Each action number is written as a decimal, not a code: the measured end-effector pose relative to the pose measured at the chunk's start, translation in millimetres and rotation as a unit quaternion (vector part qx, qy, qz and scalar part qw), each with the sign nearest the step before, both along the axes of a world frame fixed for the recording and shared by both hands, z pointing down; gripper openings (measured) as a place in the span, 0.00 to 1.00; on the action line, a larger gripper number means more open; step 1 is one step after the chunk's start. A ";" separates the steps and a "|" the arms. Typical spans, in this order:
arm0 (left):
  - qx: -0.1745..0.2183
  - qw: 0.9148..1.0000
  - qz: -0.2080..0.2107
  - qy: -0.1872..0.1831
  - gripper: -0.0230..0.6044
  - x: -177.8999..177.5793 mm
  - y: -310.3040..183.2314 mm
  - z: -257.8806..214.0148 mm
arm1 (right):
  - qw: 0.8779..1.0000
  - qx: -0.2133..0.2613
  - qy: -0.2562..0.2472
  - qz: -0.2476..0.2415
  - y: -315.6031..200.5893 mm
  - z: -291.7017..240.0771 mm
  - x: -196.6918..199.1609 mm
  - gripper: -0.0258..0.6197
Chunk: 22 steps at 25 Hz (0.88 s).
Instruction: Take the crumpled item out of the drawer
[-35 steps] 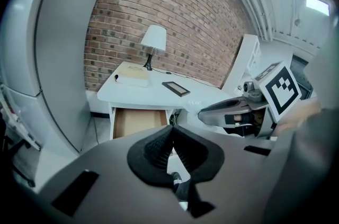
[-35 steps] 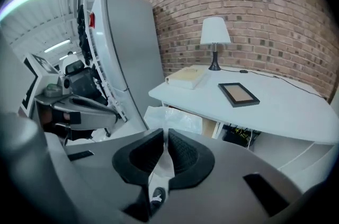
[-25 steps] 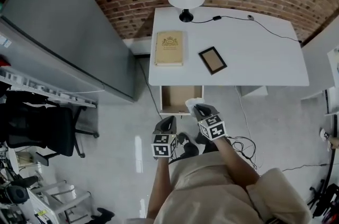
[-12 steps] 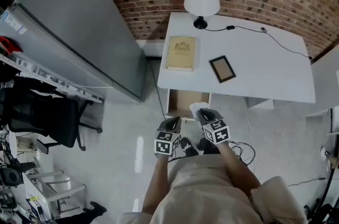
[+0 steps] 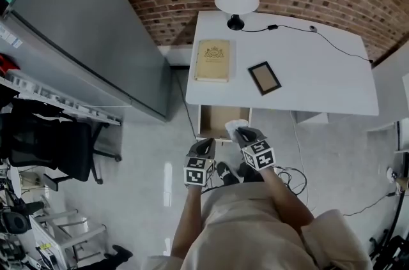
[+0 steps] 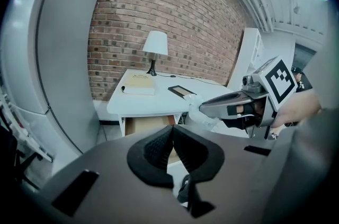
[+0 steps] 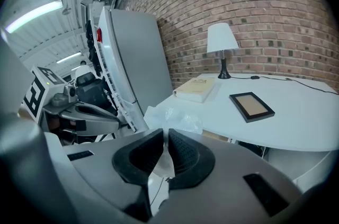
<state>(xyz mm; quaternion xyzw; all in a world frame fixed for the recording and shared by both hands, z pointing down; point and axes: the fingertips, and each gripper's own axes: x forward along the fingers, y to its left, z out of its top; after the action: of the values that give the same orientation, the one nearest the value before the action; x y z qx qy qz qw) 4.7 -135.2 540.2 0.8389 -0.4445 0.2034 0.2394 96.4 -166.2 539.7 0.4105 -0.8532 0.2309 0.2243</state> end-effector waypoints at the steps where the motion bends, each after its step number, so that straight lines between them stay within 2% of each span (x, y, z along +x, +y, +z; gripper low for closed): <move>1: -0.002 1.000 0.000 0.001 0.06 -0.9 0.4 1.5 | 1.000 0.000 0.002 -0.001 -0.1 0.9 -0.6 0.12; 16: -0.006 1.000 0.000 0.008 0.06 -9.1 -1.3 2.4 | 1.000 -0.001 0.017 -0.015 -1.1 1.6 -12.0 0.12; 22: -0.004 1.000 -0.006 -0.002 0.06 -13.7 -6.1 0.9 | 1.000 0.004 0.019 -0.016 -5.5 -0.3 -14.0 0.12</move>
<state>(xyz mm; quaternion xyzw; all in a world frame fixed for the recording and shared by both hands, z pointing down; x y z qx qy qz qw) -9.0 -141.3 541.1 0.8350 -0.4490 0.2052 0.2432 82.4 -171.8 539.3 0.4017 -0.8562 0.2165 0.2424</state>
